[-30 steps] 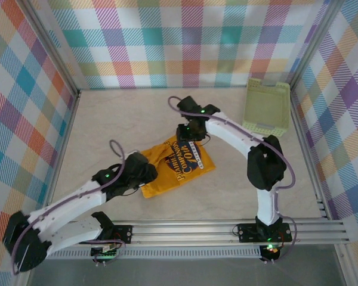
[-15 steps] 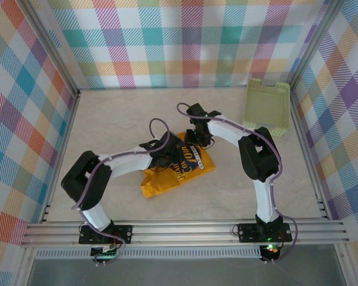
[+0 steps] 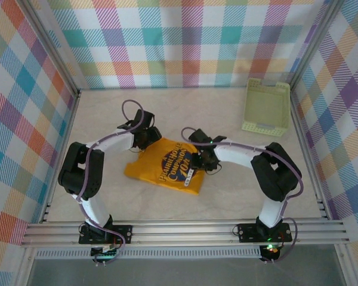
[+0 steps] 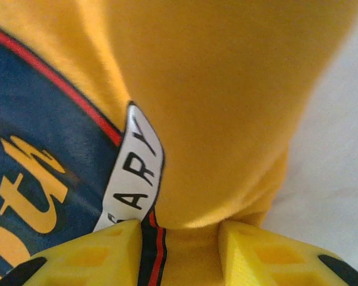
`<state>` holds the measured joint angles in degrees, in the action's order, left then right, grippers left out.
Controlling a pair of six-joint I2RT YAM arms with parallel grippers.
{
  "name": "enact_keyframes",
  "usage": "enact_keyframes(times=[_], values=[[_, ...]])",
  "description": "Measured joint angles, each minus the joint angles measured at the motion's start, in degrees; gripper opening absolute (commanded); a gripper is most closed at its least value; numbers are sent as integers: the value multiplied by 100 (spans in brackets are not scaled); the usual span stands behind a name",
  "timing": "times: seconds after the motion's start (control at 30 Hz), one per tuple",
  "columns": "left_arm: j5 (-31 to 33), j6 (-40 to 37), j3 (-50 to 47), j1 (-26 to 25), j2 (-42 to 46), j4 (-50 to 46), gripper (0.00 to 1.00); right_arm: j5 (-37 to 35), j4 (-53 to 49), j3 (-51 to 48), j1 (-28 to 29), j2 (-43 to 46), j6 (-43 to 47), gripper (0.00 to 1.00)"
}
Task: Fold the inside-out t-shirt
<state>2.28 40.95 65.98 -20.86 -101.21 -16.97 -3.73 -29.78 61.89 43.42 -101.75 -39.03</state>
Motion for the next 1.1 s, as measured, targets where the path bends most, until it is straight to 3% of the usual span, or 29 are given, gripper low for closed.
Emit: enact_keyframes(times=[0.17, 0.3, 0.47, 0.6, 0.7, 0.93, 1.1], values=[[-33, -254, 339, 345, -76, -413, 59, 50, -223, -81, 743, 175, -302, 44], [111, -352, 251, 321, 299, -885, 60, -59, -730, 98, 772, 520, -181, 53], [638, 26, -1040, -122, 2535, -1578, 62, -63, -798, 1064, 166, 525, 514, 61], [765, 669, -2293, -435, 4376, -1873, 62, 61, -699, 2227, -144, -297, 1241, 65], [621, 1099, -3292, -494, 5025, -1902, 64, 210, -627, 2997, -136, -1106, 1685, 70], [20, 1482, -4035, -533, 4601, -1357, 67, 684, -640, 4179, 4, -2603, 2365, 78], [-188, 1521, -4035, -531, 4120, -546, 65, 898, -748, 4631, 190, -3091, 2629, 75]])
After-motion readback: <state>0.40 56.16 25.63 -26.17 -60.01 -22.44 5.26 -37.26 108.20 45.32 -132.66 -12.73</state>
